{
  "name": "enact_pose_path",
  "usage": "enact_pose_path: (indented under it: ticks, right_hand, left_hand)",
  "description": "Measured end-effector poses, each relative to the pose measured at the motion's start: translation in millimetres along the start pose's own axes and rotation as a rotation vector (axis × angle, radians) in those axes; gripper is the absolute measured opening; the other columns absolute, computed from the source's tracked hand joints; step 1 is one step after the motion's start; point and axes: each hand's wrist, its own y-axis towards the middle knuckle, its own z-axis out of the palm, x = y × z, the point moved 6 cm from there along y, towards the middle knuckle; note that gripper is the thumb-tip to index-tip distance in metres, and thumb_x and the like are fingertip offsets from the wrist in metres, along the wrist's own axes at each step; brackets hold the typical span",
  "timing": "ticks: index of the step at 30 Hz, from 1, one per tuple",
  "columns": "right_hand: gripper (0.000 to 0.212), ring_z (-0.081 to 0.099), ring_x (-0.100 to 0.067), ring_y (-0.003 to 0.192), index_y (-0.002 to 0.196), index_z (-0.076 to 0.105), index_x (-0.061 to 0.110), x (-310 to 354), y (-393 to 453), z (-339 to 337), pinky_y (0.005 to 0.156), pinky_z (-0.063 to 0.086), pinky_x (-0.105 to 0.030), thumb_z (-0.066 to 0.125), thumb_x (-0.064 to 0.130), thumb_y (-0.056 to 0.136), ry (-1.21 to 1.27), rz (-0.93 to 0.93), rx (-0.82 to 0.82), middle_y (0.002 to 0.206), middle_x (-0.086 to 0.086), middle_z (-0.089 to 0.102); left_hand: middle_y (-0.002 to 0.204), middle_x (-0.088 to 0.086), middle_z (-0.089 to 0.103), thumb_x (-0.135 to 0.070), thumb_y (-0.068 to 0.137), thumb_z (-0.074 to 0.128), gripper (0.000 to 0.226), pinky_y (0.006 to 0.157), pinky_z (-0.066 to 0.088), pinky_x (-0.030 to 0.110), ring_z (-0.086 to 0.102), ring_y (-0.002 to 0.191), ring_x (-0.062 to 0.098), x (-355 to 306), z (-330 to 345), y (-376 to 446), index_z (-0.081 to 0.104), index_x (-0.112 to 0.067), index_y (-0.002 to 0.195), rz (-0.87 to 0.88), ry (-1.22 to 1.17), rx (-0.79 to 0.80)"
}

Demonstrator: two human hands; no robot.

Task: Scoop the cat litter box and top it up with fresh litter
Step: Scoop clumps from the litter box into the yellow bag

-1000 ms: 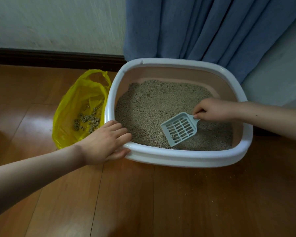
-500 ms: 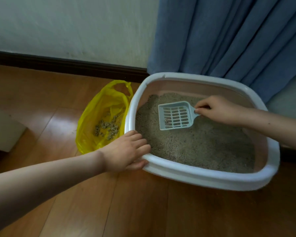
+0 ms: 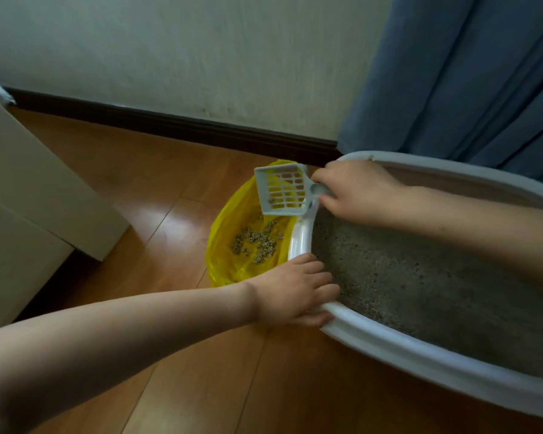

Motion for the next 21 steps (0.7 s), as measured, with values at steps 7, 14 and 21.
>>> enact_pose_path:
  ticks: [7, 14, 21]
  right_hand:
    - [0.024, 0.038, -0.020, 0.061, 0.112, 0.052, 0.009, 36.0, 10.8, 14.9, 0.041, 0.018, -0.028, 0.051, 0.001, 0.089, -0.327, -0.142, 0.014, 0.105, -0.008, 0.049]
    - [0.010, 0.061, -0.020, 0.075, 0.094, 0.061, 0.021, -28.8, -7.0, 9.6, 0.057, 0.043, -0.030, 0.052, 0.017, 0.092, 0.498, 0.223, -0.043, 0.085, -0.004, 0.065]
    - [0.016, 0.056, -0.015, 0.064, 0.096, 0.059, 0.022, -104.8, -74.7, 7.5, 0.052, 0.038, -0.026, 0.047, 0.032, 0.098, 0.558, 0.469, -0.089, 0.080, -0.002, 0.062]
  left_hand:
    - [0.088, 0.010, 0.058, -0.037, 0.092, 0.059, 0.028, 0.088, 0.038, 0.040, 0.050, 0.083, 0.028, -0.6, 0.5, -0.6, 0.057, -0.009, 0.094, -0.002, -0.020, -0.015]
    - [0.090, 0.008, 0.057, -0.039, 0.094, 0.057, 0.028, 0.090, 0.038, 0.039, 0.049, 0.085, 0.026, 0.6, 1.4, -2.2, 0.056, -0.011, 0.096, 0.007, -0.022, -0.026]
    - [0.091, 0.004, 0.056, -0.043, 0.095, 0.051, 0.028, 0.093, 0.035, 0.036, 0.049, 0.086, 0.024, 2.2, 3.2, -3.1, 0.056, -0.015, 0.100, 0.012, 0.006, -0.028]
